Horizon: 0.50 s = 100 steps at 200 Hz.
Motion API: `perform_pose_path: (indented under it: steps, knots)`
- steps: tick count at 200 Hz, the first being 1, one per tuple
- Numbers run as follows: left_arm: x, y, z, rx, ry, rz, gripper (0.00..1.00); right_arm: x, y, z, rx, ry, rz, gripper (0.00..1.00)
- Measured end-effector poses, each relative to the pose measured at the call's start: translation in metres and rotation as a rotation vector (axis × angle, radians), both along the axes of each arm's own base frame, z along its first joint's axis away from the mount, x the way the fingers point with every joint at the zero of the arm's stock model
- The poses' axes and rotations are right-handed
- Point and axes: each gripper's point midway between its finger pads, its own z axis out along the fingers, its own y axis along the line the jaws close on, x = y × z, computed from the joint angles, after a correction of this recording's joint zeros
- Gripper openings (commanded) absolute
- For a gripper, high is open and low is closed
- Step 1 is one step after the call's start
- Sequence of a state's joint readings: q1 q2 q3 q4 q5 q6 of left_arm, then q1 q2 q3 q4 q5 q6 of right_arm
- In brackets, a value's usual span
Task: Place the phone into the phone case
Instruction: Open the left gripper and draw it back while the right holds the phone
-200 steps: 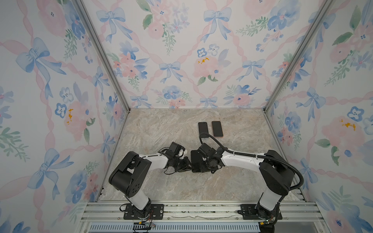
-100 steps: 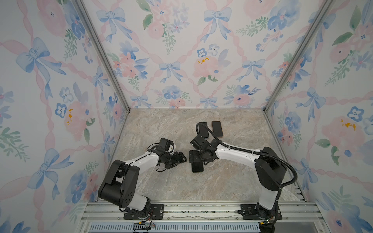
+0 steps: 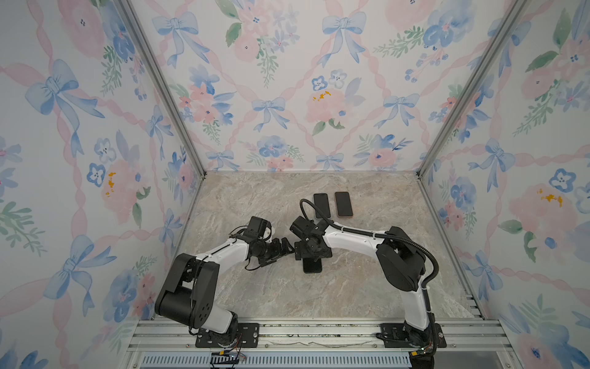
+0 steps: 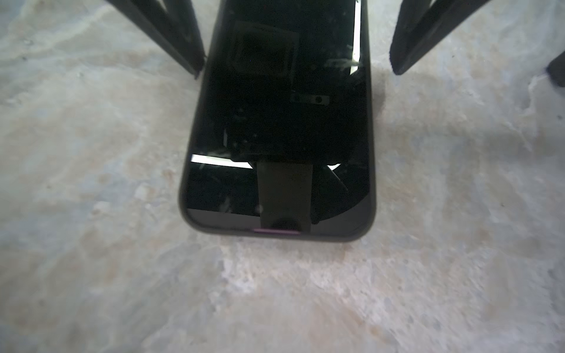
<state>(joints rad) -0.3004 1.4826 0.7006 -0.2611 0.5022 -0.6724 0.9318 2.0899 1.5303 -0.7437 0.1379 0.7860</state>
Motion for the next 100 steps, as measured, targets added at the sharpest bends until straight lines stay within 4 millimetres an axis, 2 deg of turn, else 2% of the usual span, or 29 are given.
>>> perform_pose_path:
  steps: [45,65,100]
  knots:
    - [0.0004,0.0016,0.0000,-0.002,0.003,0.006,0.97,-0.0014,0.0021,-0.0010,-0.027,-0.003,-0.001,0.86]
    - [0.0004,0.0016,0.0000,-0.002,0.004,0.006,0.97,-0.0011,0.0016,-0.0009,-0.028,-0.005,-0.009,0.75]
    - [0.0004,0.0016,0.0000,-0.002,0.003,0.006,0.97,-0.0011,0.0022,-0.0008,-0.025,-0.005,-0.015,0.71]
